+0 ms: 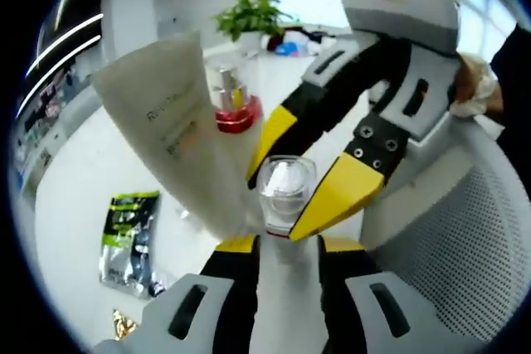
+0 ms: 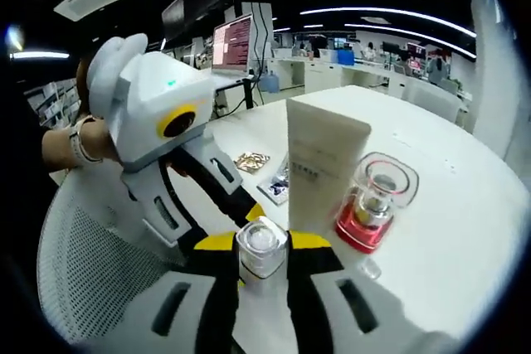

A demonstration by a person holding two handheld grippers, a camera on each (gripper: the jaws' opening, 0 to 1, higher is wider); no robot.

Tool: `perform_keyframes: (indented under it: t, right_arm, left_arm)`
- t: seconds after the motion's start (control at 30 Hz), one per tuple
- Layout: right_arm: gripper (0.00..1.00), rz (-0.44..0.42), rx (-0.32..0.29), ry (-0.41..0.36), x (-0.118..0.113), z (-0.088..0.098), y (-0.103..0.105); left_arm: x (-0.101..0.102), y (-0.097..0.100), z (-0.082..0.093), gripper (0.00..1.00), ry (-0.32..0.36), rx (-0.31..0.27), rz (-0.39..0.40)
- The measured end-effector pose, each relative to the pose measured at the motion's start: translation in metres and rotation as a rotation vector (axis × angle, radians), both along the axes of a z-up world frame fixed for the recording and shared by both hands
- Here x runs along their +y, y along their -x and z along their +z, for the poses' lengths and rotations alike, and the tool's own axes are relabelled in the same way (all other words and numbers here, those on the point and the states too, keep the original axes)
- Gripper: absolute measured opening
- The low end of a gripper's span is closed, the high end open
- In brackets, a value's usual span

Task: Arrange the skincare products in the storage area until every visible bottle or jar stands upright without overlapping.

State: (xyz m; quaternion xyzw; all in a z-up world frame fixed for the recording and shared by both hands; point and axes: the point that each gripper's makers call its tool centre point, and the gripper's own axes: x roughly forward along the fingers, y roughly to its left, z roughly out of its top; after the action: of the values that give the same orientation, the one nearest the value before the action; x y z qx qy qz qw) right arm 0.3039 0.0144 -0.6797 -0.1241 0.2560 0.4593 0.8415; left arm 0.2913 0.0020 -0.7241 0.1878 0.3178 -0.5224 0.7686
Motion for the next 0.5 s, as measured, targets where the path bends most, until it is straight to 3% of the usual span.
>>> perform_keyframes:
  t: [0.5]
  right_arm:
    - [0.23,0.007,0.01,-0.016,0.0007,0.0006,-0.0001]
  left_arm:
    - [0.0036,-0.0031,-0.0095,0.28,-0.029,-0.005,0.018]
